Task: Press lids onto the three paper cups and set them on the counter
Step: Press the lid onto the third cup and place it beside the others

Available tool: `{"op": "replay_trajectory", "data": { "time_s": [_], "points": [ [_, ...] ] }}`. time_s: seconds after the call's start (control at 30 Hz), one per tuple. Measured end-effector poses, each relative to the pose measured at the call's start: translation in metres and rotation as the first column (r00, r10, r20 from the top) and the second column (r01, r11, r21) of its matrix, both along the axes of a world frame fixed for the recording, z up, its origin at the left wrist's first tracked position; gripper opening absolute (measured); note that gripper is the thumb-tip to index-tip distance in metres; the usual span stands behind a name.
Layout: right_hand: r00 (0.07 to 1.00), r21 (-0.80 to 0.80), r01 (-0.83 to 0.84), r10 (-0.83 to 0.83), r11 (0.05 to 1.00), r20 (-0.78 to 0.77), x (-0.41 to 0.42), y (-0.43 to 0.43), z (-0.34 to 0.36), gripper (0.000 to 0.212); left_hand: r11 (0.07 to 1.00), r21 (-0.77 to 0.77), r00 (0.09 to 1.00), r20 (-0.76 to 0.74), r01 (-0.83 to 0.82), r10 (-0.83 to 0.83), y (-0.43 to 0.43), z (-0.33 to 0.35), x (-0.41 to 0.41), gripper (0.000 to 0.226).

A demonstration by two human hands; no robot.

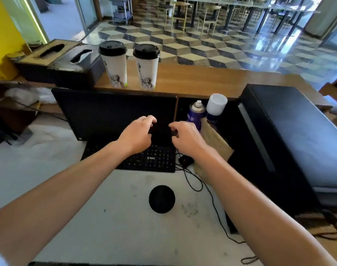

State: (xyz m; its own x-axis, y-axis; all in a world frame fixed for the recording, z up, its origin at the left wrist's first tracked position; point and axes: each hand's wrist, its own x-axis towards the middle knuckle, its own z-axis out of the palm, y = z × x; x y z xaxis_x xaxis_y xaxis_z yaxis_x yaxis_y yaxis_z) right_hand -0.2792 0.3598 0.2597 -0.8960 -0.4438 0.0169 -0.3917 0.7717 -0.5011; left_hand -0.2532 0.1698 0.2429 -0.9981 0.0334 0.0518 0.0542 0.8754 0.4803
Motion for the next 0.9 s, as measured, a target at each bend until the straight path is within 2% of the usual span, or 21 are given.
{"op": "replay_trajectory", "data": {
  "time_s": [0.17, 0.27, 0.4, 0.53, 0.7, 0.8, 0.9],
  "points": [
    [0.980, 0.216, -0.013, -0.030, 0.976, 0.196, 0.036, 0.031, -0.066, 0.042, 0.999, -0.047, 0.983, 0.181, 0.022, -0.013, 0.013, -0.065, 0.049, 0.056],
    [0.937, 0.253, -0.033, -0.059, 0.967, 0.345, 0.059, 0.045, -0.100, 0.059, 0.996, -0.081, 0.959, 0.281, 0.049, -0.024, 0.013, -0.098, 0.075, 0.062],
    [0.883, 0.275, -0.066, -0.072, 0.959, 0.463, 0.084, 0.055, -0.132, 0.075, 0.999, 0.001, 0.914, 0.404, 0.035, -0.033, 0.012, -0.131, 0.100, 0.066],
    [0.833, 0.253, -0.071, -0.082, 0.965, 0.546, 0.101, 0.055, -0.151, 0.094, 0.998, 0.054, 0.874, 0.485, 0.010, -0.035, 0.013, -0.156, 0.118, 0.068],
    [0.821, 0.178, -0.011, -0.093, 0.984, 0.564, 0.117, 0.048, -0.166, 0.108, 0.980, 0.180, 0.829, 0.558, -0.083, -0.033, 0.017, -0.183, 0.135, 0.073],
    [0.815, 0.067, 0.053, -0.082, 0.996, 0.573, 0.124, 0.043, -0.169, 0.112, 0.948, 0.289, 0.841, 0.539, -0.136, -0.044, 0.019, -0.190, 0.139, 0.073],
    [0.827, -0.049, 0.108, -0.062, 0.993, 0.559, 0.130, 0.035, -0.170, 0.108, 0.914, 0.388, 0.875, 0.476, -0.118, -0.089, 0.015, -0.193, 0.140, 0.068]
  ]
}}
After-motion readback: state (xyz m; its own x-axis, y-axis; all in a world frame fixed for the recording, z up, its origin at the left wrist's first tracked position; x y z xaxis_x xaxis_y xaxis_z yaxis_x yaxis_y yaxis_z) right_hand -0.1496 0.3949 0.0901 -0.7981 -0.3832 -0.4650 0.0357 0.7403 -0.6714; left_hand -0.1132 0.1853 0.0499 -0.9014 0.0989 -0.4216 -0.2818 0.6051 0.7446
